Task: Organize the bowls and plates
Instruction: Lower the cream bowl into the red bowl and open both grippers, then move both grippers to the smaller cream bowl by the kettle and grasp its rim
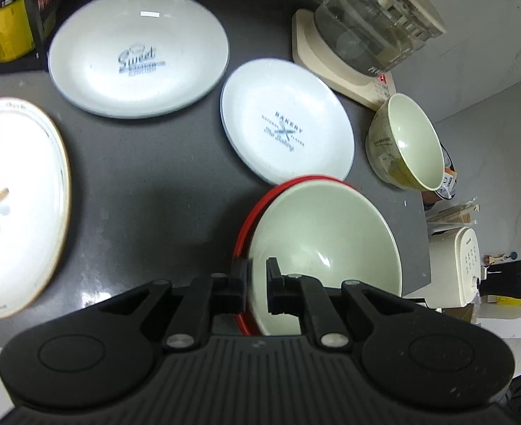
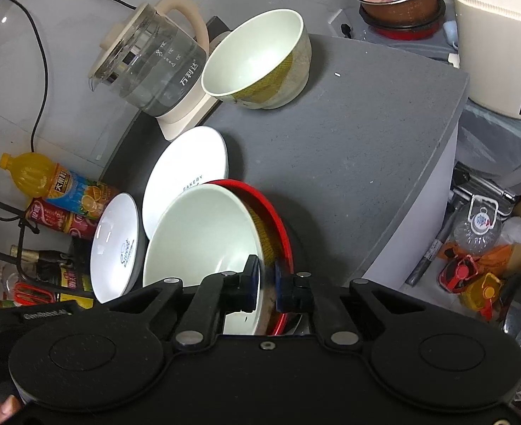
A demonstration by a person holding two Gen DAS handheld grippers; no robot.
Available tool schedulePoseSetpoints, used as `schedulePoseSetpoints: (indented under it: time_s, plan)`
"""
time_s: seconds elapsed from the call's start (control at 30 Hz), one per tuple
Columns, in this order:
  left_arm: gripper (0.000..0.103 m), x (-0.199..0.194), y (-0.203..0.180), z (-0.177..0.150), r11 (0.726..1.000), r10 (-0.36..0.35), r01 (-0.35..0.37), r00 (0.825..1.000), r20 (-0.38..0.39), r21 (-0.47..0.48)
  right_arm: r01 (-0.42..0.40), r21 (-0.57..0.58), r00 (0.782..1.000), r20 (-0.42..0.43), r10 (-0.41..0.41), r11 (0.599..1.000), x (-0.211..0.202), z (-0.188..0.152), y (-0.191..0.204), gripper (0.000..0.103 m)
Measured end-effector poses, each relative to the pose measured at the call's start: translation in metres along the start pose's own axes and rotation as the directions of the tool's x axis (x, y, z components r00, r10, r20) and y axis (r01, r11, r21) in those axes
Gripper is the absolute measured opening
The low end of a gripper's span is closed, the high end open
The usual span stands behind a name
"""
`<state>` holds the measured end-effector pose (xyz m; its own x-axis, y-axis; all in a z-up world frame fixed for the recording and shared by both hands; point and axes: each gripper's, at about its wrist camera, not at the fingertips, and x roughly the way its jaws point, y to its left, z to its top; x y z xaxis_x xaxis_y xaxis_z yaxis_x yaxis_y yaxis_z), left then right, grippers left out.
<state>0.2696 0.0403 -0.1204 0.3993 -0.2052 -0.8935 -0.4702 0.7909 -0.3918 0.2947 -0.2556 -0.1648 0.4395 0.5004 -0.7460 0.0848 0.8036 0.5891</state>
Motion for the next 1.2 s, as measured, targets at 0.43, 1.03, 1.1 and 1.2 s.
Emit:
schedulePoseSetpoints:
  time_s: [0.43,1.03,1.1,1.2]
  plan:
    - [0.013,-0.01,0.0,0.014,0.999,0.033,-0.033,0.999,0.027,0.029,0.018,-0.013,0.999,-0.042,-0.019,1.0,0.001,0.003,0.005,0.012]
    - [0.036,-0.006,-0.048,0.021,0.99,0.018,-0.025,0.998,0.052,0.138,0.002,-0.017,0.997,0.081,0.0,1.0,-0.031,0.028,-0.006,0.033]
    - [0.046,-0.005,-0.056,0.023,0.987,0.02,-0.03,0.998,0.064,0.157,0.007,-0.011,0.996,0.092,-0.006,1.0,-0.031,0.034,-0.009,0.039]
    - [0.054,-0.002,-0.069,0.027,0.982,0.018,-0.032,0.997,0.08,0.187,0.022,-0.003,0.993,0.117,-0.022,1.0,-0.03,0.043,-0.012,0.052]
